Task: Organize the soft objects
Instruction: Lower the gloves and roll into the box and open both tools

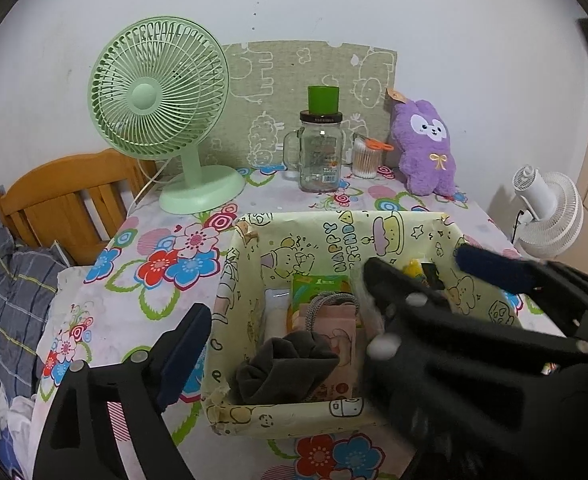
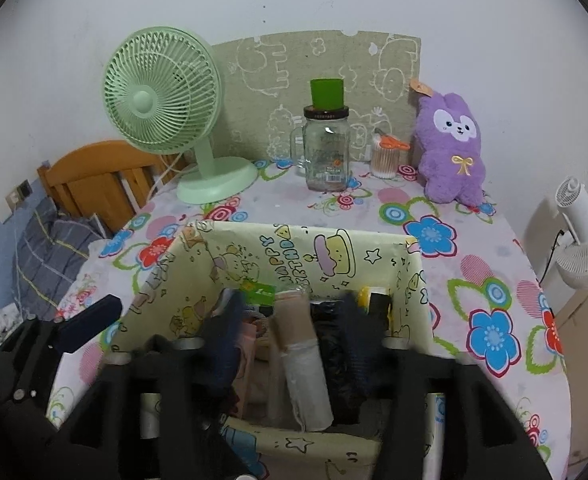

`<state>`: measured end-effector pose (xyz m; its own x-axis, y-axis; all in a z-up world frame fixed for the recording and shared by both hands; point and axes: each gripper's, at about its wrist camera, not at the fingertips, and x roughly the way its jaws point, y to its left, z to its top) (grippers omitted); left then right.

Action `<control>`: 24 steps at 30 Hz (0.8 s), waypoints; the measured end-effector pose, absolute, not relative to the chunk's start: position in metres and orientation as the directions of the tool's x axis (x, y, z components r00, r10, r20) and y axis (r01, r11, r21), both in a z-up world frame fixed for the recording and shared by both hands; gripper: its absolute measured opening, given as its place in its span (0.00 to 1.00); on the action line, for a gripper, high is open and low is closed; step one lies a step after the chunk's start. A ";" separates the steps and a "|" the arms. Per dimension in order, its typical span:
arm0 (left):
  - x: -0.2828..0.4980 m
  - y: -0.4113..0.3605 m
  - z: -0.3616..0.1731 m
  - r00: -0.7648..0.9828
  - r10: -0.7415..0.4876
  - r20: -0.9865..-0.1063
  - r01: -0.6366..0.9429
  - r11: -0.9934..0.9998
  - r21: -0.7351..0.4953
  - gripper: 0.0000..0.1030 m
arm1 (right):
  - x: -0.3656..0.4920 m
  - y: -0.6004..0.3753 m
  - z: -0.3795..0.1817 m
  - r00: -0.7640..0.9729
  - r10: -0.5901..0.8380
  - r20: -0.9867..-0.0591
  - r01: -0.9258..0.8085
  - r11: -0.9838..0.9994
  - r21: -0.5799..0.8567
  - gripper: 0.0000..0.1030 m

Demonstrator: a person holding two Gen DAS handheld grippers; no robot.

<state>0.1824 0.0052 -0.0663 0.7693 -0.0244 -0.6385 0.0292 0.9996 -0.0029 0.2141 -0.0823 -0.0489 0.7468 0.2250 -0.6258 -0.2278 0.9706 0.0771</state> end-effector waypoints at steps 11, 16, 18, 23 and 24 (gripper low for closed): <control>0.170 -0.005 -0.054 0.787 -0.055 -0.614 0.055 0.998 -0.020 0.94 | 0.198 -0.094 -0.038 0.760 0.207 -0.616 -0.202 0.976 0.079 0.76; 0.160 -0.009 -0.047 0.799 -0.050 -0.599 0.051 0.999 -0.016 0.94 | 0.184 -0.100 -0.029 0.782 0.189 -0.594 -0.183 0.981 0.070 0.87; 0.156 -0.011 -0.044 0.801 -0.044 -0.596 0.047 0.999 -0.011 0.94 | 0.178 -0.103 -0.026 0.788 0.184 -0.588 -0.180 0.981 0.067 0.87; 0.144 -0.013 -0.037 0.807 -0.026 -0.590 0.033 0.999 0.000 0.94 | 0.164 -0.108 -0.018 0.798 0.185 -0.573 -0.178 0.982 0.069 0.88; 0.143 -0.013 -0.036 0.808 -0.023 -0.589 0.030 1.000 0.003 0.94 | 0.159 -0.110 -0.016 0.803 0.185 -0.567 -0.176 0.982 0.071 0.88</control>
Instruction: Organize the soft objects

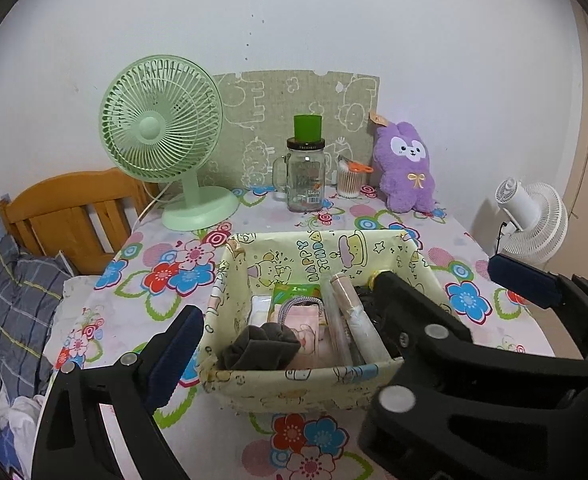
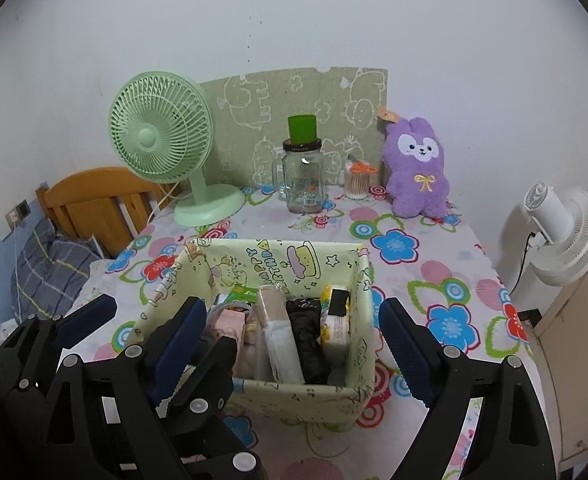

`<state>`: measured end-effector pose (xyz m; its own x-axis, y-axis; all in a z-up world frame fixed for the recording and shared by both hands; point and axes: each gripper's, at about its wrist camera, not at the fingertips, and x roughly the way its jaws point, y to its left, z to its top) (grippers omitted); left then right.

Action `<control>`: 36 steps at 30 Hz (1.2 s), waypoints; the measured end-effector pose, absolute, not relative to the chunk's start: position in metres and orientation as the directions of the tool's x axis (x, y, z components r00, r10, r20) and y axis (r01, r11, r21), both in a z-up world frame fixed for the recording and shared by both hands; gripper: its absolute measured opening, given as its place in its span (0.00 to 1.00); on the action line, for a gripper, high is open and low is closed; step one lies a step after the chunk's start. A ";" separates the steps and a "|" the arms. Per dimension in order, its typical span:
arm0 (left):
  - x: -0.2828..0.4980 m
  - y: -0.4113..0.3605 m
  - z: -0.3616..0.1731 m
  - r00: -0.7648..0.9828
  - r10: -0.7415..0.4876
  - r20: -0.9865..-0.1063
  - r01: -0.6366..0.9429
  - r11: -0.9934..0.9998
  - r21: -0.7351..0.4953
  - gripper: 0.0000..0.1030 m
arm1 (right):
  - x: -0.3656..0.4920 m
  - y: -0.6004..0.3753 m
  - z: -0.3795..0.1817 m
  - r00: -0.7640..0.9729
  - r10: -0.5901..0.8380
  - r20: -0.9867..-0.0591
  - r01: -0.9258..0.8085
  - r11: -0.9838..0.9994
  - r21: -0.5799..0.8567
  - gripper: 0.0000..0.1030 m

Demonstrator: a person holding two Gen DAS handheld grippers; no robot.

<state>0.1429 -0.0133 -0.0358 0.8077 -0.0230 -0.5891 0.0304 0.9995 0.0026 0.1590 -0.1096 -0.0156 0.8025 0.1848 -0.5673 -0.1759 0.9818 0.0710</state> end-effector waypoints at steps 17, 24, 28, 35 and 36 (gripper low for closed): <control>0.077 -0.010 -0.002 0.869 -0.022 -0.494 0.030 1.000 0.009 0.99 | 0.084 -0.133 0.021 0.873 0.141 -0.466 -0.126 0.990 0.064 1.00; 0.051 -0.001 0.005 0.884 -0.001 -0.467 0.010 1.000 0.016 1.00 | 0.054 -0.142 0.028 0.889 0.125 -0.441 -0.108 0.992 0.064 1.00; 0.038 0.006 0.009 0.891 0.018 -0.454 -0.011 1.000 0.017 1.00 | 0.038 -0.148 0.032 0.900 0.114 -0.420 -0.097 0.993 0.061 1.00; 0.011 0.015 0.014 0.909 0.041 -0.415 -0.034 0.999 0.024 1.00 | 0.012 -0.156 0.034 0.914 0.106 -0.392 -0.088 0.994 0.062 1.00; 0.008 0.016 0.014 0.911 0.041 -0.411 -0.034 0.999 0.025 1.00 | 0.007 -0.157 0.034 0.916 0.104 -0.388 -0.087 0.994 0.062 1.00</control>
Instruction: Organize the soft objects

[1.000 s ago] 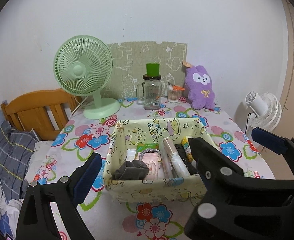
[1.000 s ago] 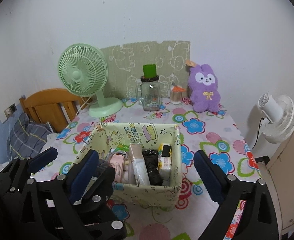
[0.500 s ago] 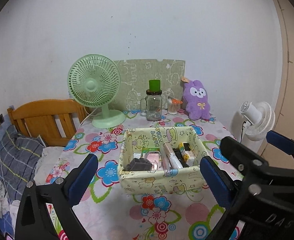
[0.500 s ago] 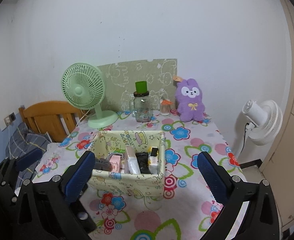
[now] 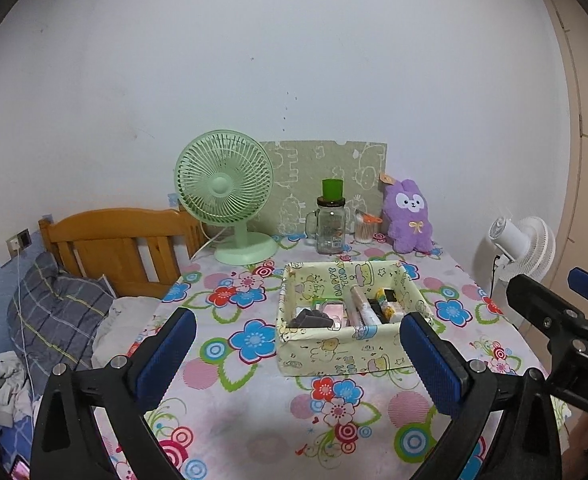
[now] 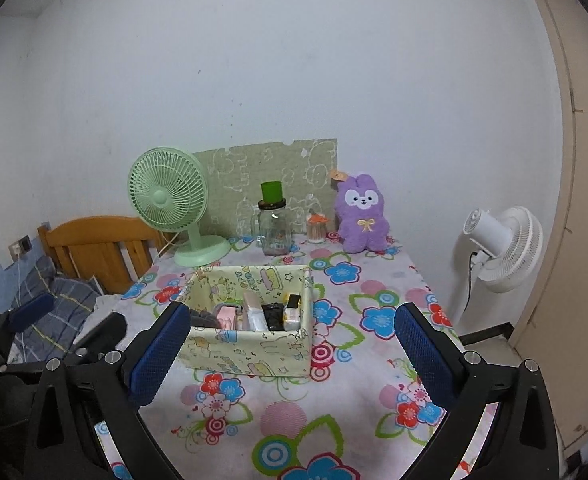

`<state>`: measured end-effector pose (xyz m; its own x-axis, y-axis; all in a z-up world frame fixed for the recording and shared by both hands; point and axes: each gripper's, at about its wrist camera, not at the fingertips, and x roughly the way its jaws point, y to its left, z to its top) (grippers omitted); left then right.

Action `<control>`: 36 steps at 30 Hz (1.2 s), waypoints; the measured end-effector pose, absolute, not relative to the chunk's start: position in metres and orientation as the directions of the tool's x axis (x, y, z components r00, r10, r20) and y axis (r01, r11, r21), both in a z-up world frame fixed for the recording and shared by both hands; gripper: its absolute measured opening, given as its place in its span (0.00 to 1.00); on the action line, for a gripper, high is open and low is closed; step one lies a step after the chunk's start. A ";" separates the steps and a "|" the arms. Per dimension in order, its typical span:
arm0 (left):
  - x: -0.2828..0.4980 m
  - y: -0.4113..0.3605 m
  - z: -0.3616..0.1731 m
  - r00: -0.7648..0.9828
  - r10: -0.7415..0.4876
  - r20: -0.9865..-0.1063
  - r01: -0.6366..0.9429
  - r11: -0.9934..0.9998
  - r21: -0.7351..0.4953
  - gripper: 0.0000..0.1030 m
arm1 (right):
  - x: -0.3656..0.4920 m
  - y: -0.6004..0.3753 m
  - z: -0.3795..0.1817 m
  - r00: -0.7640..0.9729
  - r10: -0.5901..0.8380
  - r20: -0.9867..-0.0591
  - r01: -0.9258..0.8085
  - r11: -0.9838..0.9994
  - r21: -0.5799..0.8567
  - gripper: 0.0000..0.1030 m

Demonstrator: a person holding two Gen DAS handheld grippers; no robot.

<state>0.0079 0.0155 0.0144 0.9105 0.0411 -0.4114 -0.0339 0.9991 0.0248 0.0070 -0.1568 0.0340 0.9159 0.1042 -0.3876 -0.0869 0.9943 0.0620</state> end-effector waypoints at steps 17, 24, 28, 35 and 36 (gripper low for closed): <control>-0.017 0.018 0.017 0.924 0.044 -0.380 -0.041 0.999 0.017 1.00 | -0.017 -0.164 0.031 0.926 0.096 -0.365 -0.078 0.995 0.063 1.00; -0.017 0.018 0.018 0.923 0.031 -0.385 -0.034 0.999 -0.001 1.00 | -0.016 -0.164 0.033 0.923 0.100 -0.371 -0.083 0.995 0.062 1.00; -0.017 0.017 0.019 0.927 0.038 -0.372 -0.039 0.999 0.006 1.00 | -0.015 -0.163 0.033 0.924 0.096 -0.370 -0.080 0.995 0.058 1.00; -0.016 0.015 0.019 0.928 0.036 -0.371 -0.036 0.999 0.007 1.00 | -0.013 -0.163 0.033 0.924 0.096 -0.371 -0.080 0.995 0.057 1.00; -0.015 0.014 0.019 0.927 0.038 -0.373 -0.038 0.999 0.007 1.00 | -0.013 -0.163 0.032 0.923 0.096 -0.372 -0.081 0.995 0.058 1.00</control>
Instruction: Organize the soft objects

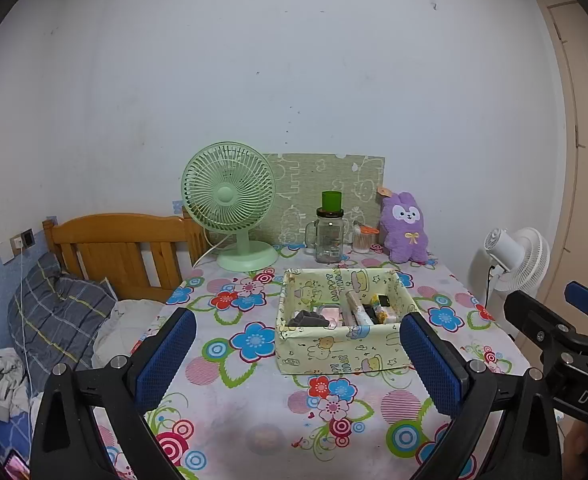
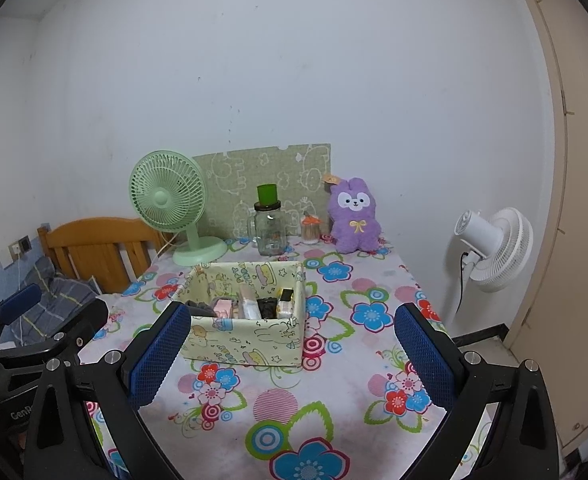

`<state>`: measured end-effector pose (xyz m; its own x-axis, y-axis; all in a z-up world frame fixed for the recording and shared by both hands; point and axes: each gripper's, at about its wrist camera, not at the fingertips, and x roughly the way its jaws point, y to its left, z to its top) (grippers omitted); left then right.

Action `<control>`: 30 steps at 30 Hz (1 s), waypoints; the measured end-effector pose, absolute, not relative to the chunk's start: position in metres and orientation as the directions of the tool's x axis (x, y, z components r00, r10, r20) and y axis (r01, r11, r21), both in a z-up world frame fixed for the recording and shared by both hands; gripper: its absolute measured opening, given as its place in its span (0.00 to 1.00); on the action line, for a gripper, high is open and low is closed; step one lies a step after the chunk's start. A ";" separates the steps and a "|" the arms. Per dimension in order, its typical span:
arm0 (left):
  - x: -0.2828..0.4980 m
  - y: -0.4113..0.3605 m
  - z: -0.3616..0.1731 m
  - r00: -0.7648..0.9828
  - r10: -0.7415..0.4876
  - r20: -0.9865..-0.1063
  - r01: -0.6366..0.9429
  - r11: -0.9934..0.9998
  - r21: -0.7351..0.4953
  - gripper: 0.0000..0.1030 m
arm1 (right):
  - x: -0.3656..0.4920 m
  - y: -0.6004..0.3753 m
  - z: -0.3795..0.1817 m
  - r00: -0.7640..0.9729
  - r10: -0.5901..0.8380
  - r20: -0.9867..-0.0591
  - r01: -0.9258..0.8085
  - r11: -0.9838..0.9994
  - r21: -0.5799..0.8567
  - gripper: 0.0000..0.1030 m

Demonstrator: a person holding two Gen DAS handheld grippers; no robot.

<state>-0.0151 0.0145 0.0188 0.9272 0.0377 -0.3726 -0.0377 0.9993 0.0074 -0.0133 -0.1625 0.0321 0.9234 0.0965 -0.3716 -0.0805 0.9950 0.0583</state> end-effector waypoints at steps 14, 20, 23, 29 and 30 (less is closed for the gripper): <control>-0.013 0.014 0.017 0.926 0.032 -0.377 -0.034 0.999 0.000 1.00 | -0.012 -0.162 0.029 0.922 0.092 -0.375 -0.078 0.996 0.054 1.00; -0.012 0.014 0.018 0.926 0.030 -0.376 -0.033 0.999 -0.002 1.00 | -0.012 -0.162 0.029 0.922 0.093 -0.376 -0.078 0.995 0.054 1.00; -0.012 0.014 0.017 0.926 0.032 -0.376 -0.036 0.999 -0.003 1.00 | -0.012 -0.161 0.028 0.922 0.093 -0.377 -0.078 0.995 0.055 1.00; -0.011 0.015 0.015 0.924 0.031 -0.382 -0.034 0.999 0.000 1.00 | -0.008 -0.161 0.027 0.918 0.093 -0.386 -0.078 0.995 0.056 1.00; -0.011 0.014 0.014 0.923 0.030 -0.384 -0.033 0.999 -0.001 1.00 | -0.008 -0.161 0.027 0.917 0.093 -0.387 -0.076 0.995 0.057 1.00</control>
